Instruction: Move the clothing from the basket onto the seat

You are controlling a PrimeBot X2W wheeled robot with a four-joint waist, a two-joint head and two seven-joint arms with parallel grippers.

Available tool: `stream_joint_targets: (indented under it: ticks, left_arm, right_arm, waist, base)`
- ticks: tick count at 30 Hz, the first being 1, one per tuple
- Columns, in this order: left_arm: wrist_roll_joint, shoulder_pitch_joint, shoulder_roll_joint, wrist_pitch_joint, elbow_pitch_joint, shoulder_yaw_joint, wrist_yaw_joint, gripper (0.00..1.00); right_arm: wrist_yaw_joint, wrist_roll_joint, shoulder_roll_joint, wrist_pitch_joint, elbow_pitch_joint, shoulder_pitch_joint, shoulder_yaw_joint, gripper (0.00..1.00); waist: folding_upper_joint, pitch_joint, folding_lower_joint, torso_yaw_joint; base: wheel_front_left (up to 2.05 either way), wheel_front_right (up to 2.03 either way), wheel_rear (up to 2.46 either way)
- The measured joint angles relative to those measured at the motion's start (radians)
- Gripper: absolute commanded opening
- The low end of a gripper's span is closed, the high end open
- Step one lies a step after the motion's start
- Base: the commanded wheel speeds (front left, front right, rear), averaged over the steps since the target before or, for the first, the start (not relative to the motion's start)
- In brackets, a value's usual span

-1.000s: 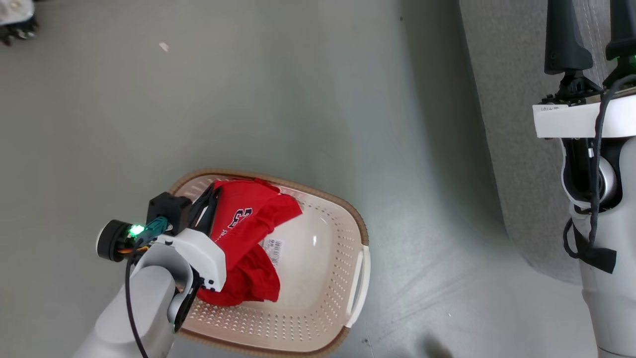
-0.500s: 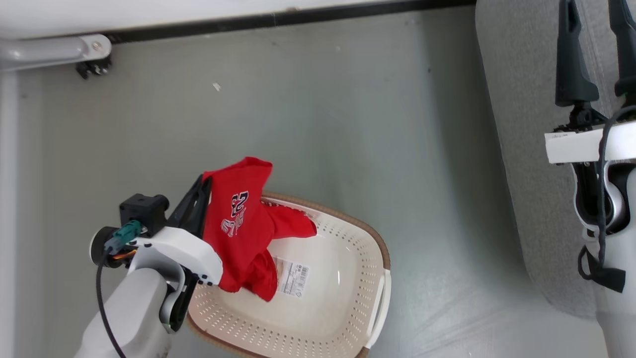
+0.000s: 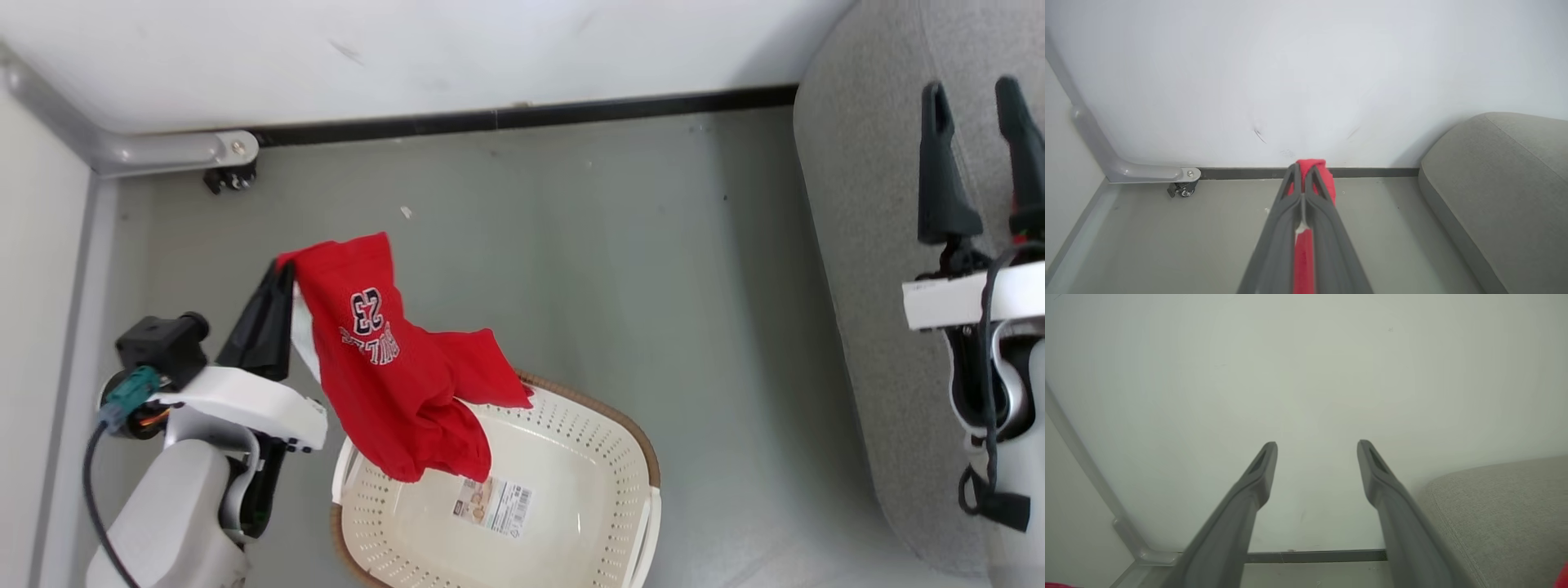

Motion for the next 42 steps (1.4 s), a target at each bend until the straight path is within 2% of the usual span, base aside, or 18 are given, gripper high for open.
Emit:
stream_joint_targets:
  ticks: [22,31,42]
  left_arm:
    - [0.019,0.127,0.021,-0.001,-0.162,0.180,-0.013,0.00]
    - [0.043,0.162,0.025,-0.001,-0.211,0.219,-0.014,0.00]
    - [0.070,0.220,0.023,-0.001,-0.231,0.216,-0.022,0.00]
  right_arm:
    - [0.000,-0.011,-0.001,0.000,0.062,0.186,0.026,1.00]
    - [0.000,-0.034,-0.005,0.000,0.089,0.243,0.049,1.00]
    - [0.000,-0.036,-0.007,0.000,0.113,0.293,0.089,1.00]
  waist:
    - [0.0000,-0.186,0.0000,0.005]
    - [0.0000,-0.256,0.0000,-0.007]
    - [0.0000,-0.319,0.0000,-0.018]
  base:
    - [0.00,0.00,0.00]
    - [0.00,0.00,0.00]
    - [0.00,0.00,0.00]
